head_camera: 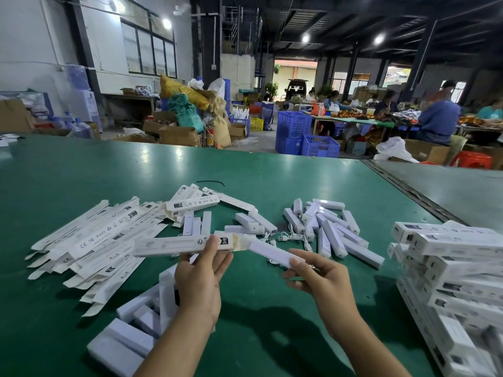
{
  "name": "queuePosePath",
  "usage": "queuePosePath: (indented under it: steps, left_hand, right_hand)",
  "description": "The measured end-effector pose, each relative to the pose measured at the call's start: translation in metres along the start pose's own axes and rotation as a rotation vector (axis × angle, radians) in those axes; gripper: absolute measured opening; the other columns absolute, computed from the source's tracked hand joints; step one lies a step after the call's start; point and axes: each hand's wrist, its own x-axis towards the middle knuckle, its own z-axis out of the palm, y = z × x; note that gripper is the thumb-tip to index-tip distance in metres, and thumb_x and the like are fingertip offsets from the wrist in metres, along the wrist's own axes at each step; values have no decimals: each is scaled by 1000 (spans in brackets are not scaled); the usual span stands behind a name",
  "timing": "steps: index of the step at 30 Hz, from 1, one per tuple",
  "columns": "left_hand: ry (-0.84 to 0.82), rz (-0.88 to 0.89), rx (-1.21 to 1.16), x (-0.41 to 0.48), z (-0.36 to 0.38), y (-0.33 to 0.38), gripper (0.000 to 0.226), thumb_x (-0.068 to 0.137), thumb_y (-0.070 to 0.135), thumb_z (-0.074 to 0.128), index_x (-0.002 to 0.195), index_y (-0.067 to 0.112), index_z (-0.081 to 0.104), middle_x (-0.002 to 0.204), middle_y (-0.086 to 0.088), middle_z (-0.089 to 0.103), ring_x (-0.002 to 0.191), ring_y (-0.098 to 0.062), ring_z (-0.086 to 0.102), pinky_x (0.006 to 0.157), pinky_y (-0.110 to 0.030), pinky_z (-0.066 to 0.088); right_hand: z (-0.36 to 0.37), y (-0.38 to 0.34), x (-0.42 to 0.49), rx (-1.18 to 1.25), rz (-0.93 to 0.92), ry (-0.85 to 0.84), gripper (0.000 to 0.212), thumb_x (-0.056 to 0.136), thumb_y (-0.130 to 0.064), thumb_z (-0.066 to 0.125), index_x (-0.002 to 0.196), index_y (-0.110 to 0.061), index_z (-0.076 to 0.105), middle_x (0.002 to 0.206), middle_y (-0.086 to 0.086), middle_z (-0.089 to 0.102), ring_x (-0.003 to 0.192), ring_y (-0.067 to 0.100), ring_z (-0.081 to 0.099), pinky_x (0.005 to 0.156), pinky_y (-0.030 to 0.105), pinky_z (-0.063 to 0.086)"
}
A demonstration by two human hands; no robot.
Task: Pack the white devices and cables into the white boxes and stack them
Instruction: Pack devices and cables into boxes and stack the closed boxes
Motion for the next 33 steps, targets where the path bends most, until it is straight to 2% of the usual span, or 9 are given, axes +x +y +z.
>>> queuePosePath:
  steps: [7,11,14,18,21,24,29,33]
  left_hand:
    - [-34,-31,6,-3,4,0,22,93,8,65,113,16,59,92,-2,77,82,-22,75,75,-35,63]
    - [-46,-28,8,-4,4,1,22,92,8,65,112,16,58,89,0,78,80,-22,76,74,-35,63]
    - [-53,-25,1,-5,5,1,19,92,8,64,109,17,59,87,-1,78,79,-21,76,72,-32,63]
    - [-67,-15,-26,-5,5,2,19,94,7,62,108,18,58,87,0,78,81,-22,76,73,-31,62]
    - [-71,-2,-29,-5,5,3,19,94,6,60,108,18,57,87,0,78,82,-22,76,75,-32,62]
    - [-80,0,-31,-5,5,2,22,94,6,60,110,20,57,89,0,78,84,-22,76,70,-29,62]
    - [-119,-16,-14,-5,5,2,25,94,5,59,113,21,55,89,2,78,84,-21,76,73,-31,62]
    - [-143,-8,26,-5,4,0,24,94,5,60,114,18,57,92,1,78,86,-23,76,69,-28,61]
  right_hand:
    - [1,3,1,-3,5,-5,12,89,-5,66,95,-7,75,72,17,71,67,22,69,61,26,57]
    - [-1,5,2,28,-18,9,12,89,-7,66,95,-8,76,77,18,72,69,22,70,60,25,57]
    - [-2,8,2,-25,-24,-15,12,88,-7,67,98,-6,75,71,16,71,67,20,70,60,25,56]
    - [-4,9,4,-80,-43,-37,11,88,-3,67,95,-7,75,62,12,65,58,17,61,56,25,54]
    - [-7,10,5,-107,-43,-56,11,88,-2,67,88,-6,77,56,15,58,50,20,51,52,26,48]
    - [-8,10,6,-139,-50,-77,10,88,-4,67,86,-5,77,54,15,56,47,19,48,52,24,45]
    - [-5,11,5,-89,-21,-43,12,89,-5,66,87,-9,78,60,13,60,54,18,54,56,28,53]
    - [-3,10,3,-18,-13,18,13,88,-5,66,85,-7,78,66,8,65,58,16,58,58,29,57]
